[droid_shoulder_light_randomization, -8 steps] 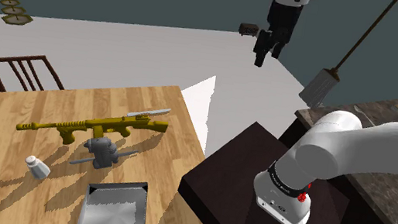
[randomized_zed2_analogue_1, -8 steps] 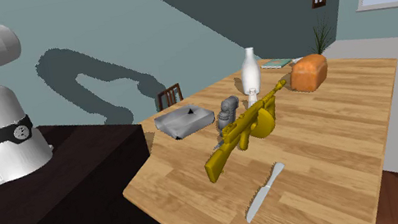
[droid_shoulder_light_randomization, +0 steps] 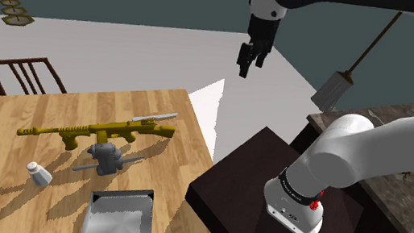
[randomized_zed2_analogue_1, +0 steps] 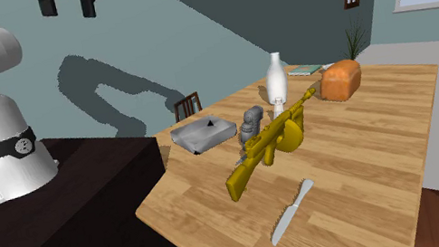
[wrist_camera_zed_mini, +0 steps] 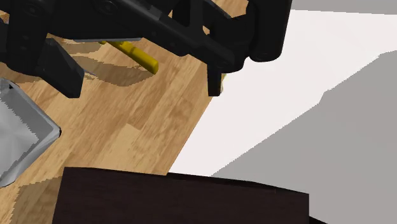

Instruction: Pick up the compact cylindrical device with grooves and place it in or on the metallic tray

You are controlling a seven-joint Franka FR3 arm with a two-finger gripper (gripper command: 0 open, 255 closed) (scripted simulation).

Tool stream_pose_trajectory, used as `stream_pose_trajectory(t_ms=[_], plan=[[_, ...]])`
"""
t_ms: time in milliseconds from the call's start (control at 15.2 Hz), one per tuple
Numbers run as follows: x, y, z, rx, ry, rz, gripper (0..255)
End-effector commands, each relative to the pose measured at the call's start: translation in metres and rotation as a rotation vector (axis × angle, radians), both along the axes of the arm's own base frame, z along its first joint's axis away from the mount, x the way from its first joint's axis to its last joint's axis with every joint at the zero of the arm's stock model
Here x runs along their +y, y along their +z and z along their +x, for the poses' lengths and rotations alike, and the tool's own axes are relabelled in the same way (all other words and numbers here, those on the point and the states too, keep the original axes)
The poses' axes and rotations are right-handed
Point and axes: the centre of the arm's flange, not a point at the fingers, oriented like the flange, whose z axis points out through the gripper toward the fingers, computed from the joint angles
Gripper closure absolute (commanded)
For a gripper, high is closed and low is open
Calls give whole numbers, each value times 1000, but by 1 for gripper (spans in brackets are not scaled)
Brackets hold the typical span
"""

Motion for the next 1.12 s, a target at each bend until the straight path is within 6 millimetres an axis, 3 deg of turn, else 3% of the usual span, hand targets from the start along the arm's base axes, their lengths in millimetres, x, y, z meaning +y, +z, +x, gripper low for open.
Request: stream_pose_trajectory(t_ms=[0, 1056], plan=[[11, -17, 16, 1, 36, 6, 0], [134, -147, 126, 20, 318, 54, 0]])
